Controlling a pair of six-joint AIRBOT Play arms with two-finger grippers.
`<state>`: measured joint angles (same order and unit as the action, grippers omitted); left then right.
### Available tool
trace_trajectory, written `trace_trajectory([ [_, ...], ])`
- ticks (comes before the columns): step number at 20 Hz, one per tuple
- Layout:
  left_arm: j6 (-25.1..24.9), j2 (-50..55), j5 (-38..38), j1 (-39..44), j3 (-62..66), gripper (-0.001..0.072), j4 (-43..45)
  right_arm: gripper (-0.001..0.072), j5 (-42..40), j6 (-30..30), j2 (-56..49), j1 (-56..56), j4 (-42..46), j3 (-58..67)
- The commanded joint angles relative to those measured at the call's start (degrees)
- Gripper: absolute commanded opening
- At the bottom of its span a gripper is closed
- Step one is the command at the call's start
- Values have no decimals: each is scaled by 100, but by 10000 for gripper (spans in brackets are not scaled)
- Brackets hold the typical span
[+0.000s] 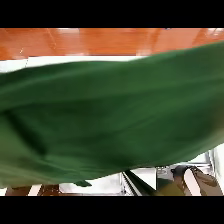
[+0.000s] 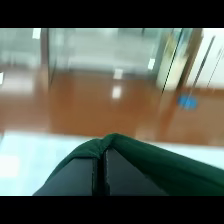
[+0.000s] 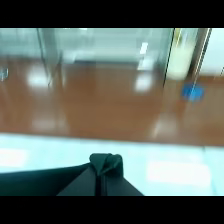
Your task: Fold the shirts.
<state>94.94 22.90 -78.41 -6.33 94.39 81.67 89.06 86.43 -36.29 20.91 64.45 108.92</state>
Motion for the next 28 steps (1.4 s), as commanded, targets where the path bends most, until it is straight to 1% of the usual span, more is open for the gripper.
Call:
trace_trajectory([
  [1,116,396,199,170,-990,25,251,28,9,-17,63,-2,-11,-1259],
  [4,15,1386,1082,170,-1729,25,-90,28,-752,-485,-234,-2,-555,-2736],
  [6,-282,2350,1545,173,-1836,25,-680,28,-1172,-833,-872,-4,-916,-3300],
  [8,-446,3401,2153,170,-1823,25,-1147,28,-1602,-1152,-1788,-7,-1141,-3399],
  [10,-444,4376,2645,170,-1687,25,-1233,28,-2194,-1373,-2765,-7,-1502,-3399],
  [12,-442,5322,2979,173,-1355,25,-1233,28,-2828,-1716,-3711,-11,-2129,-3399],
  [13,-415,5735,3215,175,-1169,25,-1246,28,-3200,-1930,-4153,-87,-2496,-3397],
  [14,-380,6159,3469,170,-942,25,-1303,28,-3589,-2079,-4516,-199,-2671,-3370],
  [16,-203,6929,3762,170,-433,25,-1344,28,-4223,-2111,-5226,-503,-2675,-3073],
  [18,-205,7595,3816,170,13,25,-1526,28,-4474,-2072,-5882,-730,-2612,-2544],
  [19,-205,7847,3805,170,166,25,-1635,28,-4476,-2033,-6199,-815,-2603,-2240],
  [20,-205,8063,3733,170,264,25,-1764,28,-4417,-1908,-6459,-876,-2581,-1978],
  [22,-208,8288,3340,170,291,25,-2105,28,-4183,-1635,-6800,-968,-2406,-1652],
  [24,-310,8301,2911,168,291,25,-2127,28,-3967,-1561,-6832,-964,-2094,-1637],
  [25,-428,8264,2719,146,291,25,-2124,28,-3748,-1543,-6800,-951,-1934,-1637],
  [27,-481,8166,2232,28,291,25,-2124,28,-3209,-1425,-6710,-868,-1620,-1637],
  [28,-632,8118,1934,-52,291,25,-2124,28,-2953,-1379,-6666,-820,-1491,-1637],
])
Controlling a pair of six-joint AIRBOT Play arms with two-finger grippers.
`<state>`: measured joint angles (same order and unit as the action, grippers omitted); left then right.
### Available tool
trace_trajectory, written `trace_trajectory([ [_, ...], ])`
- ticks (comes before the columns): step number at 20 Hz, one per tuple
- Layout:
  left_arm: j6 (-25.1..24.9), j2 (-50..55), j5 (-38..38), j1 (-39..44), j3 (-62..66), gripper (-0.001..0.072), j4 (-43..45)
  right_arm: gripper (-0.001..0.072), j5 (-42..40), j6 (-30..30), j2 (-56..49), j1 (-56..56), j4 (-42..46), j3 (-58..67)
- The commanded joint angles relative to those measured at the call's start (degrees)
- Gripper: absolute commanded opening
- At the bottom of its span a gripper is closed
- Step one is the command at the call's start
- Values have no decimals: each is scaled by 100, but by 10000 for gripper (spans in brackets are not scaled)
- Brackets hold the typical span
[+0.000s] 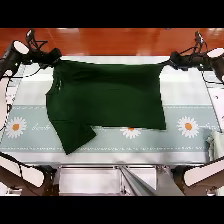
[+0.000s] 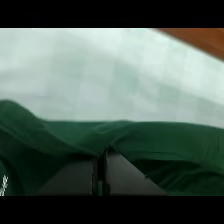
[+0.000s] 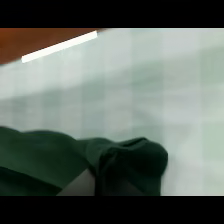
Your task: Fold the shirts.
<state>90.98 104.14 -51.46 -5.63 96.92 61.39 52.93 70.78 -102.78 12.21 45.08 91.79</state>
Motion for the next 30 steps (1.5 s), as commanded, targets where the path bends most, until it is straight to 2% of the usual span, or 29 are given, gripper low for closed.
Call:
trace_trajectory([
  [1,-374,-42,-1067,-205,37,25,-96,28,935,234,15,107,562,76],
  [3,-527,-63,-1576,-374,37,25,-92,28,1410,339,22,212,780,76],
  [6,-684,4,-2131,-518,22,25,15,28,1641,487,-7,232,1281,74],
  [17,-741,264,-2376,-494,-417,25,74,30,1954,603,-629,-55,1248,74],
  [18,-741,264,-2450,-494,-417,39,76,111,1943,767,-645,-52,1215,74],
  [19,-741,264,-2555,-496,-415,183,76,341,1945,962,-638,-48,1207,76],
  [20,-743,258,-2743,-507,-402,460,109,411,2059,999,-601,-20,1191,76],
  [21,-726,256,-2979,-544,-339,502,225,411,2260,1071,-525,35,1189,87],
  [23,-525,146,-3558,-715,-160,502,463,410,2747,1285,-219,267,1202,101],
  [26,-485,-616,-3869,-1091,-197,502,470,410,3401,1410,608,804,1401,66],
  [28,-632,-1545,-3646,-1438,-691,502,466,410,3554,1434,1335,1145,1982,-240],
  [30,-634,-2621,-3056,-1878,-1810,502,450,410,3152,1458,2210,1460,2120,-1266],
])
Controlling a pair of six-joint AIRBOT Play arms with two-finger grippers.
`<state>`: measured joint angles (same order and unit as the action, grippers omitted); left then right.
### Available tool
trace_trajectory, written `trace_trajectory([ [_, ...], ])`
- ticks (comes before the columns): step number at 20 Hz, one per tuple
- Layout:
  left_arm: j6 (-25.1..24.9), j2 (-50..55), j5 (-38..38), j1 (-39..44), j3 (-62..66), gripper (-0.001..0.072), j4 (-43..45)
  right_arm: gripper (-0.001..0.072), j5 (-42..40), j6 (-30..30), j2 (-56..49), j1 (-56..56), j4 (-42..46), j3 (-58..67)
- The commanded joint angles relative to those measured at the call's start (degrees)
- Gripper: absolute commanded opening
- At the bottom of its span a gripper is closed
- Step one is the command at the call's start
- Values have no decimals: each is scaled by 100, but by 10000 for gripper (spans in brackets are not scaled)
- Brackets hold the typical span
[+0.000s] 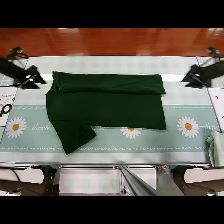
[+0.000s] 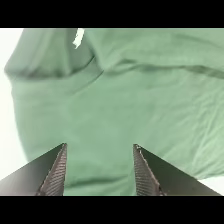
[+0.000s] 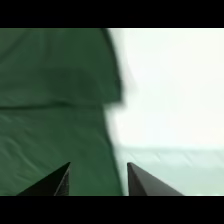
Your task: Fold the shirts.
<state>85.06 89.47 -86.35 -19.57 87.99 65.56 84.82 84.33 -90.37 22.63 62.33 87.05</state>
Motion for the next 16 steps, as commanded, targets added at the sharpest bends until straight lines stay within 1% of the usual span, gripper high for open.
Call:
trace_trajectory([
  [1,-46,-1672,756,-697,-1672,502,-26,410,-501,103,1456,514,214,-1572],
  [2,-50,-2184,1095,-944,-2579,502,-155,410,-1102,68,1985,588,-87,-2503],
  [3,-151,-2557,1307,-1187,-3392,502,-398,410,-1624,-133,2470,651,-535,-3390],
  [4,-358,-2844,1421,-1478,-4177,502,-826,410,-1937,-459,2841,719,-1032,-4079],
  [5,-621,-2990,1447,-1744,-4793,502,-1266,410,-2026,-859,3152,796,-1582,-4658],
  [6,-702,-3049,1456,-2006,-5329,501,-1574,410,-1987,-1161,3366,837,-2004,-5066],
  [7,-686,-3045,1460,-2214,-5683,502,-1679,410,-1912,-1390,3560,837,-2319,-5399],
  [8,-710,-3023,1475,-2374,-5941,502,-1694,410,-1838,-1534,3687,835,-2514,-5602],
  [10,-968,-2975,1491,-2481,-6148,502,-1683,410,-1694,-1727,3799,831,-2614,-5779],
  [13,-898,-2830,1613,-2465,-6166,502,-1506,410,-1617,-1808,3797,826,-2577,-5779],
  [16,-1106,-2540,1637,-2199,-6166,502,-1508,410,-1620,-1840,3797,824,-2579,-5779],
])
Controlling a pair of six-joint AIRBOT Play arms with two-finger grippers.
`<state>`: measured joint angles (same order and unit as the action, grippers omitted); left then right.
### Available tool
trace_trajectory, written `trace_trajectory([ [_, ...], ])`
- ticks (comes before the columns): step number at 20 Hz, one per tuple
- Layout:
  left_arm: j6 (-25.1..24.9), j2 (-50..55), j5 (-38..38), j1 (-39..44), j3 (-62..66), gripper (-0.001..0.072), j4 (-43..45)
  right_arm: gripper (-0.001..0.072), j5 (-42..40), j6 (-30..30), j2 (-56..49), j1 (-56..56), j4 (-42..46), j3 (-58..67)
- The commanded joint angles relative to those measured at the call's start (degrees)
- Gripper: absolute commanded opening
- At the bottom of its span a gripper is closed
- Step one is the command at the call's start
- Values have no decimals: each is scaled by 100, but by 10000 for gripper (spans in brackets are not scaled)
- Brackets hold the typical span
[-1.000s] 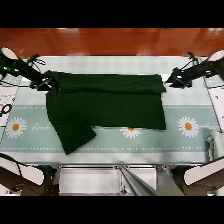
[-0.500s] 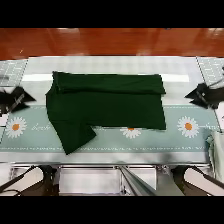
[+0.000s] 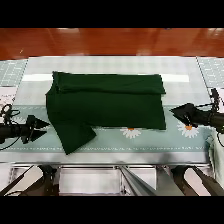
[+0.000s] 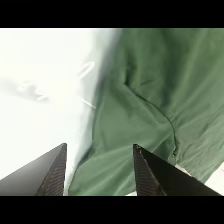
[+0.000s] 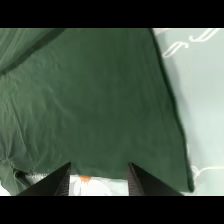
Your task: Fold the shirts.
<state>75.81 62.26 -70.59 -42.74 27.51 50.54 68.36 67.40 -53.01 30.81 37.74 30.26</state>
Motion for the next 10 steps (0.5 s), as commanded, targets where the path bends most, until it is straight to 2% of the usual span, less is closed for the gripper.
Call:
trace_trajectory([
  [1,-186,291,101,286,-118,502,-7,410,70,-151,61,7,-122,-101],
  [9,-164,704,1067,1784,-81,496,-457,410,109,-179,61,9,-118,-101],
  [10,-164,702,1110,1930,-39,367,-450,410,81,-184,61,9,-118,-98],
])
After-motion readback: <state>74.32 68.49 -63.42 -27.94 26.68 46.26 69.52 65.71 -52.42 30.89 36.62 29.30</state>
